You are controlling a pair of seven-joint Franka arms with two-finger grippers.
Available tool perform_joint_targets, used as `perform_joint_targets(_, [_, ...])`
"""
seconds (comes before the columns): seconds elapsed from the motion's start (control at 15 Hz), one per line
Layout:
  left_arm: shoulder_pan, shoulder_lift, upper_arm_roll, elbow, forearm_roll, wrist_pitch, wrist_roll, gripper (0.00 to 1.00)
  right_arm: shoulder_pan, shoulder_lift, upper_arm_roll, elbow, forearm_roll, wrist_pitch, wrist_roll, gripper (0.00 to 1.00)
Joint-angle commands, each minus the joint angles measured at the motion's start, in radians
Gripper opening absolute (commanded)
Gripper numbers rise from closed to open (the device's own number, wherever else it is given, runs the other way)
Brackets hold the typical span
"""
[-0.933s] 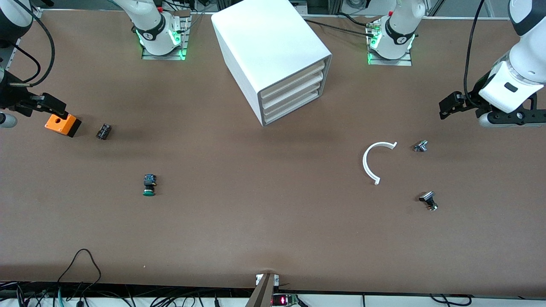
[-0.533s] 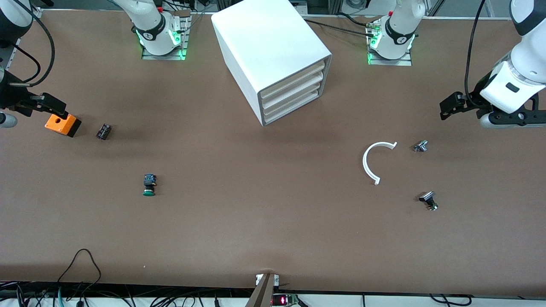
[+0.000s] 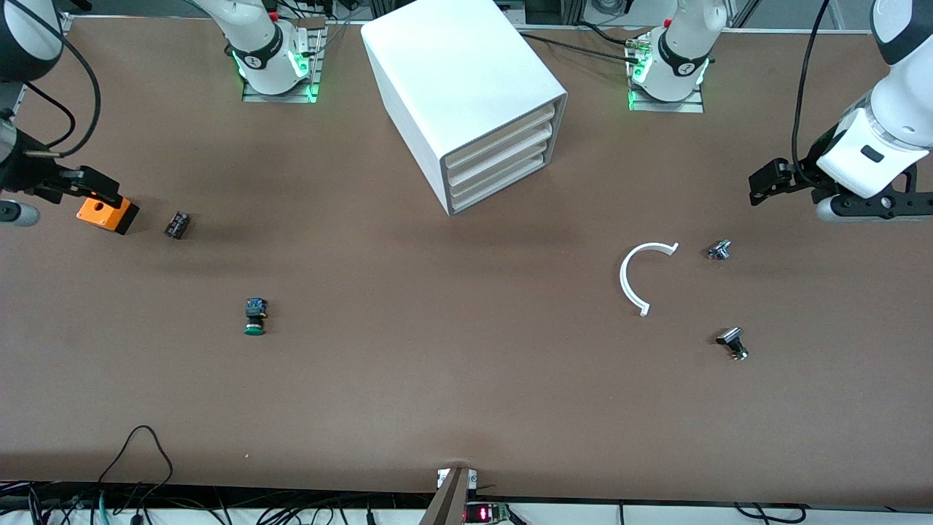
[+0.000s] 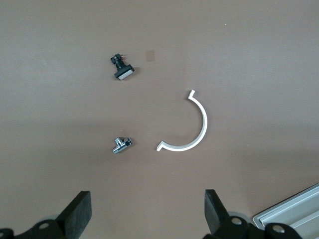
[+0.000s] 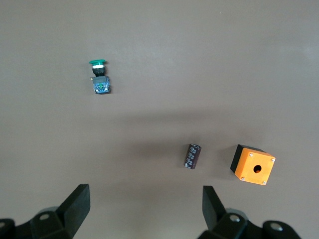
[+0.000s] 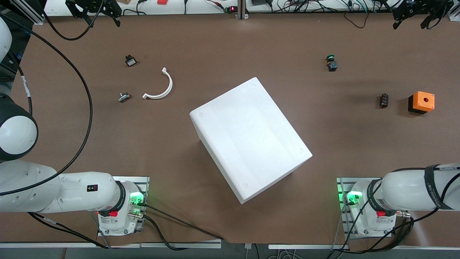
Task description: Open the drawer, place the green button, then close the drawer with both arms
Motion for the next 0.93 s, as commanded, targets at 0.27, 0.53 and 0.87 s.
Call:
perform_joint_targets(0.27, [-0.014,0.054,-0.027,0.046,-0.009,-0.053,0.014,1.00,0.007,0.159,0.008,-0.017,0.015,0.079,-0.010,1.00])
perform_joint_targets(0.53, [-0.014,0.175,-0.042,0.073,-0.030,-0.117,0.025,1.00,0.007,0.251,0.019,-0.090,0.017,0.289,0.004,1.00])
perform_joint_targets(0.87, [0.018,0.258,-0.039,0.066,-0.211,-0.122,0.092,1.00,0.013,0.444,0.072,-0.063,0.055,0.498,0.080,1.00])
